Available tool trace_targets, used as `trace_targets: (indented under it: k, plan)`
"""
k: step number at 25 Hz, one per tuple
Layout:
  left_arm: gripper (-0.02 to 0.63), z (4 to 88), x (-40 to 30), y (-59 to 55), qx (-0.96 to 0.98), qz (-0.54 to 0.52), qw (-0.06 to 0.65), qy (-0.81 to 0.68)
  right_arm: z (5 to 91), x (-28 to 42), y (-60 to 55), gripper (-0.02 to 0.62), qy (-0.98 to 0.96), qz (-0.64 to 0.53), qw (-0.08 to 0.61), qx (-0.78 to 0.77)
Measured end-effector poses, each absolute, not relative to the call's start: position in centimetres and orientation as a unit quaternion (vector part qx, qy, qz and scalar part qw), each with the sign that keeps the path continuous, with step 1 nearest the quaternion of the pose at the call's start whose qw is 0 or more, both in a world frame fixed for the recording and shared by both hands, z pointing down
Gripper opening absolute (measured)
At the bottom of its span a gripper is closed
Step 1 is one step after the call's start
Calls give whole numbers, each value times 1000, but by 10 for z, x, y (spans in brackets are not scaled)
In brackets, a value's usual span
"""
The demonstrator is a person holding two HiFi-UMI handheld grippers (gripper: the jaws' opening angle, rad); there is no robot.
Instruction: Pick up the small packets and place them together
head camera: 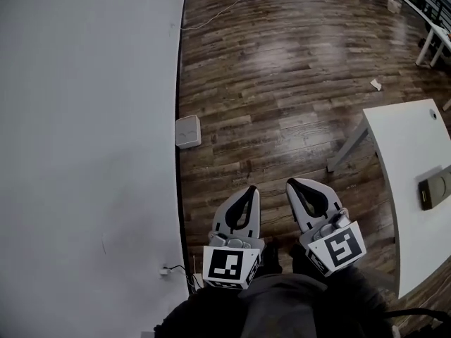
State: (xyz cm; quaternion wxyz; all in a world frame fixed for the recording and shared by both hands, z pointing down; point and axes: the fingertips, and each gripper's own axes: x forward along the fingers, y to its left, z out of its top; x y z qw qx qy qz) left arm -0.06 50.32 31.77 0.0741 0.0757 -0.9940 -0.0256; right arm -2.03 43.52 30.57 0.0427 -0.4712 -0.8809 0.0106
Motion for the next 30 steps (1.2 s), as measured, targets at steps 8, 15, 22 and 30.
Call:
trace_targets:
  k: [8, 15, 22, 30]
  plan:
    - [3, 308, -53, 446, 142, -9, 72, -987, 299, -70, 374, 5, -912, 22, 38, -407]
    - [3, 324, -92, 372, 214, -4, 97, -972, 313, -102, 306, 5, -937, 41, 48, -345]
    - [3, 329, -139, 259, 312, 9, 96, -945, 316, -136, 195, 5, -966, 47, 41, -250]
    - [3, 326, -165, 101, 466, 25, 85, -881, 317, -145, 46, 5, -994, 40, 31, -95]
